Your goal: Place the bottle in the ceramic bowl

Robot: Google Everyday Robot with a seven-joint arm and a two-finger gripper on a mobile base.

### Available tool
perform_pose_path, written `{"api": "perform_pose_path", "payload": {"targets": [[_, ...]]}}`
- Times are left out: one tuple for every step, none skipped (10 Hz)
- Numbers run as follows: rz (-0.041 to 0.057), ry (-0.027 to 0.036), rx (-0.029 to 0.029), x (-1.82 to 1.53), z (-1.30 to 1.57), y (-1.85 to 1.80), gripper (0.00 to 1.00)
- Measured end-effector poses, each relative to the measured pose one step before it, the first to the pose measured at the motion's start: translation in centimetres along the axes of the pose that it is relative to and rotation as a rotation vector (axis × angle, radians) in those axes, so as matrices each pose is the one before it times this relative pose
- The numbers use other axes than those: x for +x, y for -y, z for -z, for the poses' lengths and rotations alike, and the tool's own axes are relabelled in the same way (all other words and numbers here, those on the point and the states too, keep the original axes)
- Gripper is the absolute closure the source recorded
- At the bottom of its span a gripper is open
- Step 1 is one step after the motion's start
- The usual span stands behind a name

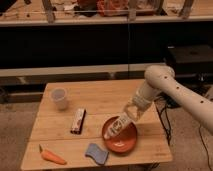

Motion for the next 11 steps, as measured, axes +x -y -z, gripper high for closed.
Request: {"api": "perform_pose_path", "payload": {"targets": [[0.00210, 0.00056, 0.00057, -0.007, 0.003, 0.051, 0.95], [0.00166, 0.00173, -0.00021, 0.010, -0.083, 0.012, 0.95], [0.00114, 0.00114, 0.00084, 0.000, -0.020, -0.013, 0.95], [0.00175, 0.00174, 0.00060, -0.025, -0.036, -0.002, 0.95], [0.00158, 0.00220, 0.00012, -0.021, -0.079, -0.010, 0.95], [0.00174, 0.00009, 0.00201, 0.026, 0.042, 0.075, 0.92], [0.00166, 0.00015, 0.00026, 0.070, -0.017, 0.052, 0.82], [0.00193, 0.00098, 0.00049, 0.038, -0.046, 0.069, 0.73], [0.00254, 0.00142, -0.00024, 0.015, -0.029, 0.066, 0.61], [0.00151, 0.00032, -0.00075, 0.015, -0.005, 0.000, 0.52], [0.00083, 0.00132, -0.00007, 0.016, -0.051, -0.015, 0.48]]}}
